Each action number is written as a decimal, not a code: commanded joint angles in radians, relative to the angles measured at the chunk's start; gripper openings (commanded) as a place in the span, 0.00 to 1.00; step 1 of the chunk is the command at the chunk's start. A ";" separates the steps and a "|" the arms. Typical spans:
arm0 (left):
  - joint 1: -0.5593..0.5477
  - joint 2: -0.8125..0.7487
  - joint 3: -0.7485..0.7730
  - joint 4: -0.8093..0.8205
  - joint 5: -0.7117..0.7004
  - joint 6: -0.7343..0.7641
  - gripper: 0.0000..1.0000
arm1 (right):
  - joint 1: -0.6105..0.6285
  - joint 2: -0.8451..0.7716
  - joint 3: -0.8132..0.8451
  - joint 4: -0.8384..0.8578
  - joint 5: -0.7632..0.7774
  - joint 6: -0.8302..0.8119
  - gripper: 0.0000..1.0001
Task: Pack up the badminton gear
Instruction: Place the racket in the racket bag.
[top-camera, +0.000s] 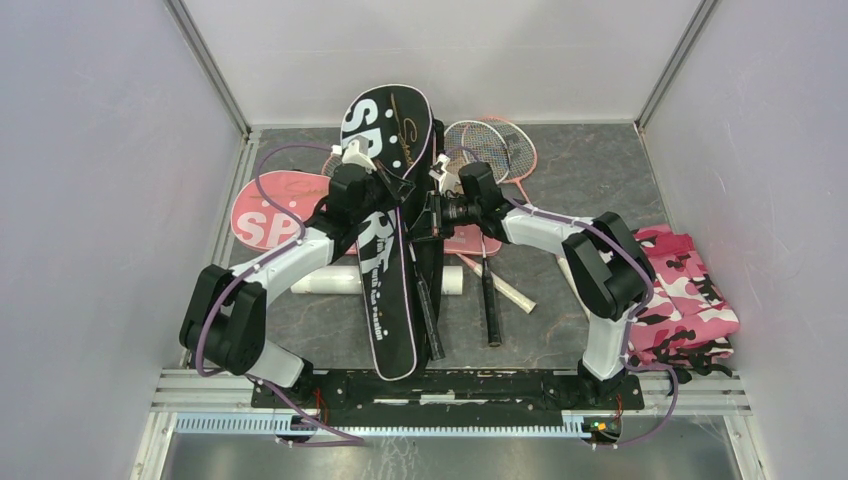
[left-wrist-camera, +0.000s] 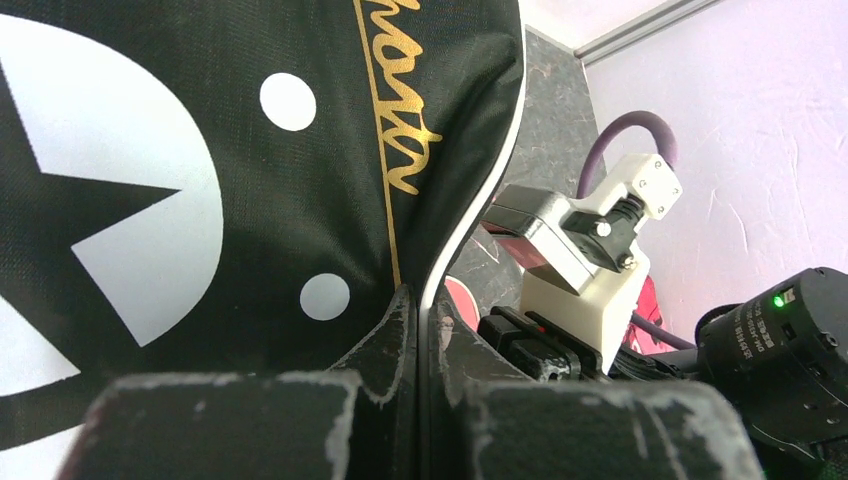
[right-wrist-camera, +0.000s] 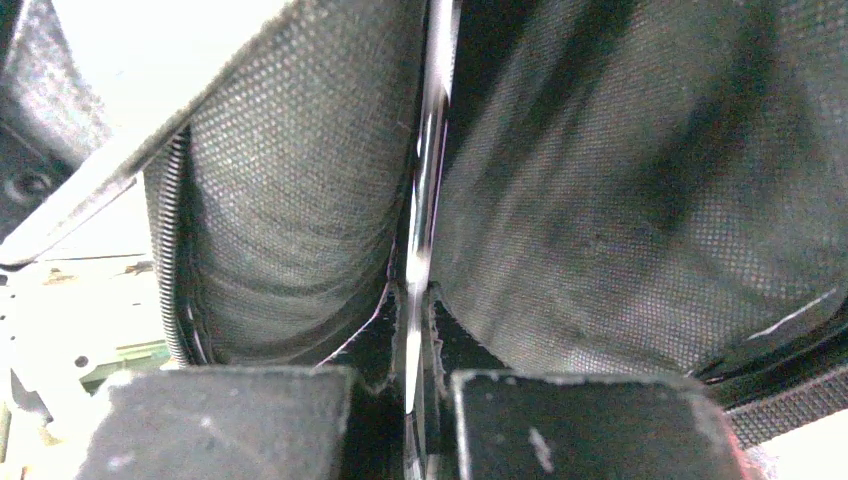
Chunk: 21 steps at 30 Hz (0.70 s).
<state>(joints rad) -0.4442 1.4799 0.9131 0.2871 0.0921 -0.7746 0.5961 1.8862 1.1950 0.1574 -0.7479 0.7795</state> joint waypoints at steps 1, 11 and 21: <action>-0.046 0.008 -0.016 0.017 0.046 -0.045 0.02 | -0.005 0.000 0.074 0.159 0.006 0.055 0.00; -0.060 0.022 -0.011 0.021 0.045 -0.048 0.02 | -0.005 0.028 0.075 0.223 -0.016 0.142 0.02; -0.060 0.008 0.006 0.035 0.109 -0.078 0.02 | -0.005 0.085 0.100 0.203 0.002 0.102 0.24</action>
<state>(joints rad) -0.4763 1.4990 0.9089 0.3012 0.1040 -0.7940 0.6022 1.9556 1.2156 0.2367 -0.7788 0.9020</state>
